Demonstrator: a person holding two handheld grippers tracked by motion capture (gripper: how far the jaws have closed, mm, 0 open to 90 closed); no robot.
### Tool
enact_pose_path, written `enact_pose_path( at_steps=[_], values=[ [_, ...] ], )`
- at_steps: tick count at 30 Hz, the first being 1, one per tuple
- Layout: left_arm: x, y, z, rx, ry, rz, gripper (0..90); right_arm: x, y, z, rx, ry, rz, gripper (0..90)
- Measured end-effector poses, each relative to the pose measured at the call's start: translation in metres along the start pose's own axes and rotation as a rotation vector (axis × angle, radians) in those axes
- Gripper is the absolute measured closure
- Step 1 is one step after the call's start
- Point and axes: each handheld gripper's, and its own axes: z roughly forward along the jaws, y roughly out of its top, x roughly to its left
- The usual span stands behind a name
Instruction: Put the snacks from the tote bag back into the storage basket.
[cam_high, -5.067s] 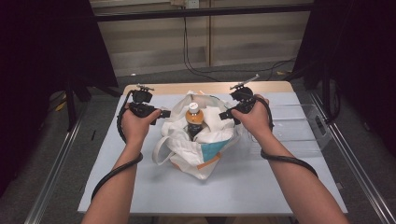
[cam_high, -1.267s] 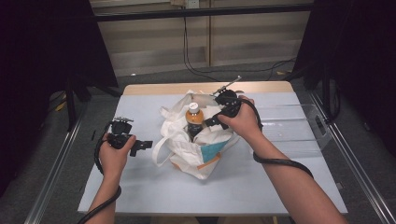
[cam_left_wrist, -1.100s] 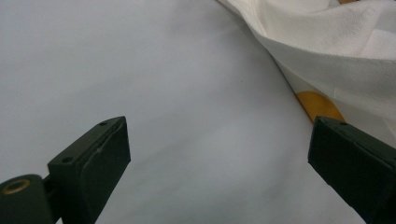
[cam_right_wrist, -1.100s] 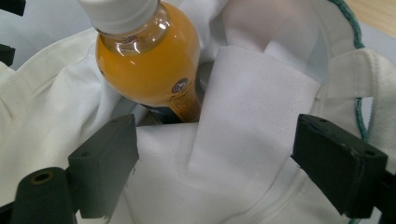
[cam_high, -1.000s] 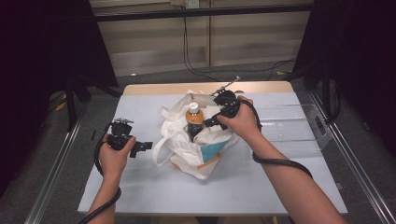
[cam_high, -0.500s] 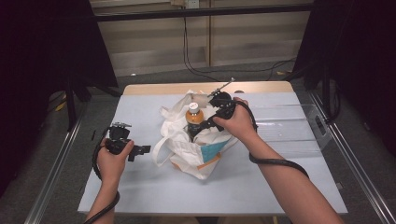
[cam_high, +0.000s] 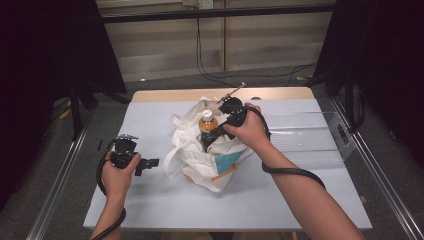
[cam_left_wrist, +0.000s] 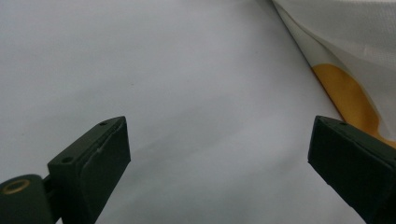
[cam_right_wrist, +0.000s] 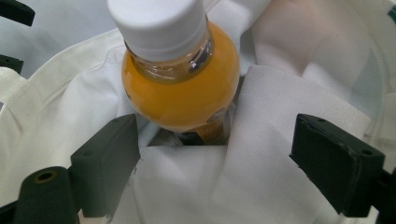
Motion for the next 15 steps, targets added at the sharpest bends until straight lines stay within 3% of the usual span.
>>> enact_pose_path(
  at_steps=[15],
  values=[
    [-0.001, -0.001, -0.003, -0.023, -0.007, -0.015, 6.0, 0.002, 0.012, 0.002, -0.007, 0.007, -0.025, 13.1]
  ],
)
